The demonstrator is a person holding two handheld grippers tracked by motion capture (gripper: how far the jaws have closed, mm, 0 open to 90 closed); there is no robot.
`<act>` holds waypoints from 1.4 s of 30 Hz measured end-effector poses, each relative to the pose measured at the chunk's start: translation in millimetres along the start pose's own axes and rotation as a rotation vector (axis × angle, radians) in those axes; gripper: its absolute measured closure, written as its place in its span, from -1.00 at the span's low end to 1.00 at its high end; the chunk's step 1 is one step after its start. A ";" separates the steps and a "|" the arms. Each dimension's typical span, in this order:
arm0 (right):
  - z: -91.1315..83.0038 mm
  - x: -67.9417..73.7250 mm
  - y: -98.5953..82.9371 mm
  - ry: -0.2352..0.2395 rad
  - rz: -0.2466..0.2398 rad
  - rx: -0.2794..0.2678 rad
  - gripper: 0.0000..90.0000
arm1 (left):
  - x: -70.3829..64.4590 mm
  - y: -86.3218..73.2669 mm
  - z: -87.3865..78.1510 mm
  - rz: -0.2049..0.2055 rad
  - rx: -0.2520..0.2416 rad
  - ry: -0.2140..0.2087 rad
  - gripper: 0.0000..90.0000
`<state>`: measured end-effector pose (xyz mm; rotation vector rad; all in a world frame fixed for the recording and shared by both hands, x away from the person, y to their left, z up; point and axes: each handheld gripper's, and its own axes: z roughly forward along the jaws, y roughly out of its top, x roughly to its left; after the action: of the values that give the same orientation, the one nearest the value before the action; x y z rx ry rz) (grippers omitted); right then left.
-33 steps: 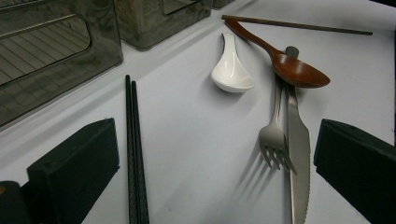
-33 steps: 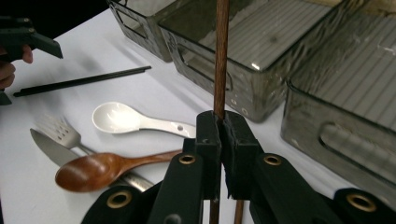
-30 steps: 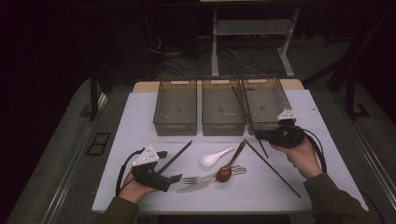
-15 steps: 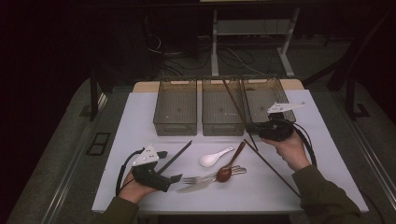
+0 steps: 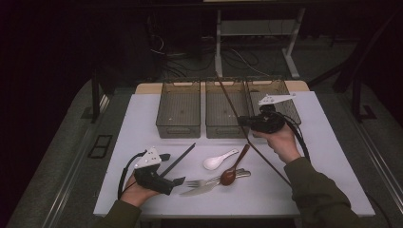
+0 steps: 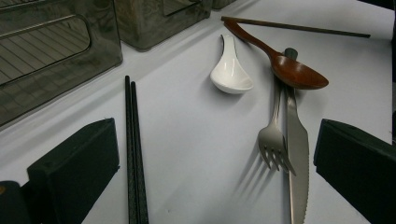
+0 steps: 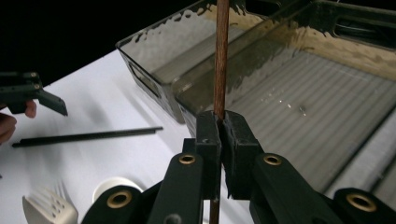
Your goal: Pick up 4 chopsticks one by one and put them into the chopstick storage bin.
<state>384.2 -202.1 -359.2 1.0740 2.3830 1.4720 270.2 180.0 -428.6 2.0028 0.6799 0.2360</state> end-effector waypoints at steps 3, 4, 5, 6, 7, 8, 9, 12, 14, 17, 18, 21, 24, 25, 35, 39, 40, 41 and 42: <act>6.1 2.1 7.5 0.002 -0.005 -0.009 0.88 | 0.0 0.2 -0.1 -0.003 -0.005 -0.001 -1.00; 8.0 3.5 10.0 0.000 -0.003 -0.007 0.89 | 0.0 0.2 -0.1 -0.002 -0.005 0.000 -1.00; 9.9 4.5 12.4 -0.001 -0.008 -0.008 0.89 | 0.0 0.3 -0.1 -0.001 -0.004 -0.001 -1.00; 12.1 5.3 14.6 0.000 -0.012 -0.014 0.88 | 0.0 0.3 -0.2 0.000 -0.005 0.000 -1.00; 14.1 6.2 16.9 0.002 -0.014 -0.015 0.89 | -0.1 0.4 -0.2 0.000 -0.005 0.001 -1.00; 16.0 7.1 19.0 0.002 -0.013 -0.015 0.88 | 0.0 0.6 -0.1 0.001 -0.004 0.001 -1.00; 18.1 7.6 21.0 0.002 -0.013 -0.016 0.88 | 0.0 0.7 0.1 0.001 -0.005 0.001 -1.00; 24.3 8.5 25.7 -0.001 -0.015 -0.025 0.88 | -0.2 1.0 0.6 0.003 -0.003 0.001 -1.00; 28.1 8.7 28.6 0.001 -0.009 -0.032 0.88 | -0.2 1.2 1.1 0.005 -0.002 0.001 -1.00; 34.6 8.9 33.2 -0.004 -0.007 -0.041 0.88 | -0.4 1.6 1.2 0.005 0.000 0.000 -1.00; 37.1 8.8 34.9 -0.005 -0.008 -0.045 0.89 | -0.5 1.6 1.4 0.003 -0.003 0.000 -1.00; 44.1 9.7 40.0 -0.006 0.003 -0.054 0.89 | -0.4 1.6 1.4 0.006 0.000 -0.002 -1.00; 51.7 10.3 45.3 -0.004 0.008 -0.060 0.88 | -0.4 1.5 1.5 0.006 0.004 -0.002 -1.00; 54.8 10.6 47.1 -0.006 0.011 -0.066 0.88 | -0.4 1.5 1.4 0.007 0.005 -0.002 -1.00; 84.8 19.4 65.2 -0.015 0.008 -0.072 0.88 | -0.1 1.5 1.1 0.008 -0.004 -0.001 -1.00; 95.6 24.3 73.6 -0.012 0.008 -0.073 0.88 | 0.1 1.5 1.0 0.009 -0.005 -0.005 -1.00; 98.0 25.5 75.1 -0.012 0.008 -0.076 0.88 | 0.0 1.6 0.8 0.010 -0.004 -0.005 -1.00; 100.4 26.7 76.3 -0.011 0.006 -0.079 0.88 | 0.0 1.7 0.6 0.010 -0.004 -0.006 -1.00; 103.2 27.8 77.5 -0.012 0.007 -0.081 0.88 | 0.1 1.6 0.5 0.011 -0.005 -0.005 -1.00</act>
<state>449.9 -89.0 -341.3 1.0700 2.2928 1.5454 271.0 179.0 -427.5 2.0025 0.6648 0.2383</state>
